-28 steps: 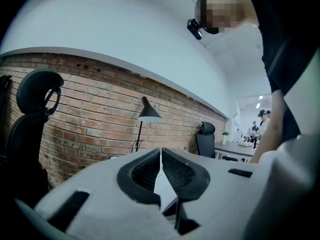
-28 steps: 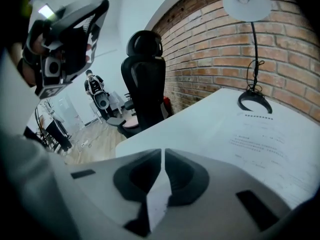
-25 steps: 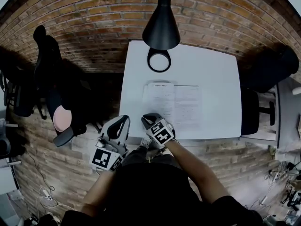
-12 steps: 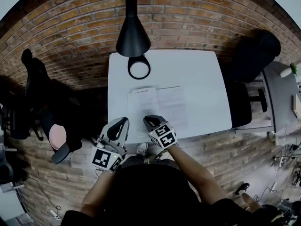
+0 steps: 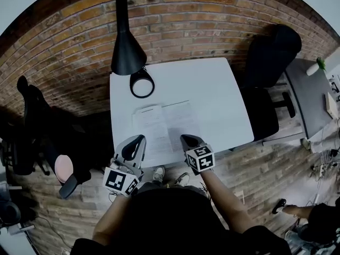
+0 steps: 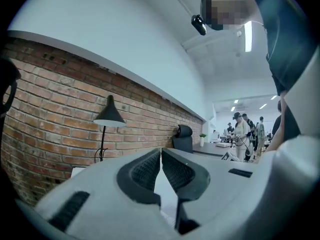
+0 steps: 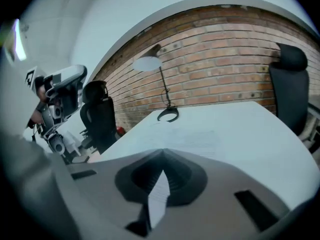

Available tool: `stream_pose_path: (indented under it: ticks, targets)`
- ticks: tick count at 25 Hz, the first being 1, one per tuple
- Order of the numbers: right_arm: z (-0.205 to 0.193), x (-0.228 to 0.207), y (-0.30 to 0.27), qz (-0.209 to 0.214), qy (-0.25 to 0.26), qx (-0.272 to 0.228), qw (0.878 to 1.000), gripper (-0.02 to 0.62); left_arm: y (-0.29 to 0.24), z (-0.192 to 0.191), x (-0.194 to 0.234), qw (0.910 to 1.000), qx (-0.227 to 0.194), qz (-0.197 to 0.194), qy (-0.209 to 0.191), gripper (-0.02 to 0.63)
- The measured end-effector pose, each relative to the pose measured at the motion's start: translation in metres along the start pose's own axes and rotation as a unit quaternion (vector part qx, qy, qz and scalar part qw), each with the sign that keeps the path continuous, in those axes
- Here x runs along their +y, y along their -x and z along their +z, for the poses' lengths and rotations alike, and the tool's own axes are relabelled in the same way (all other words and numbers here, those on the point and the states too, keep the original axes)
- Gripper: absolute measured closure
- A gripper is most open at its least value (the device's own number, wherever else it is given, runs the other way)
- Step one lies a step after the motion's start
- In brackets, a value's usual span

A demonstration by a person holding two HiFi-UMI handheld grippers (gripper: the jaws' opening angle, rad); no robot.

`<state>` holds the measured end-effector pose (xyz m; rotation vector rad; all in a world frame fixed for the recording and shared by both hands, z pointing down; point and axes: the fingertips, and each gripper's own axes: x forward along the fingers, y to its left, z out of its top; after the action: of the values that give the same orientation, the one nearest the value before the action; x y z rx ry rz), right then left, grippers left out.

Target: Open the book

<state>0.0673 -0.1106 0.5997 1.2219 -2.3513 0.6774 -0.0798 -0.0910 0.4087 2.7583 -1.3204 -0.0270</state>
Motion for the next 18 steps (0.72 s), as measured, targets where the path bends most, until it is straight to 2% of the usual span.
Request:
stream_pose_path:
  ticks: [4, 9, 13, 18]
  targets:
    - [0.007, -0.053, 0.043, -0.057, -0.055, -0.040, 0.996, 0.581, -0.016, 0.003, -0.012, 0.9998, -0.003, -0.018, -0.004, 0.574]
    - [0.023, -0.098, 0.087, -0.112, -0.074, -0.080, 0.988, 0.581, -0.036, 0.005, -0.023, 0.9991, -0.007, -0.042, -0.005, 0.574]
    - [0.051, -0.119, 0.123, -0.140, -0.081, -0.129, 0.978, 0.581, -0.053, 0.010, -0.031, 0.9980, -0.015, -0.061, -0.011, 0.574]
    - [0.082, -0.124, 0.171, -0.160, -0.073, -0.185, 0.967, 0.581, -0.069, 0.019, -0.044, 0.9963, -0.024, -0.081, -0.017, 0.574]
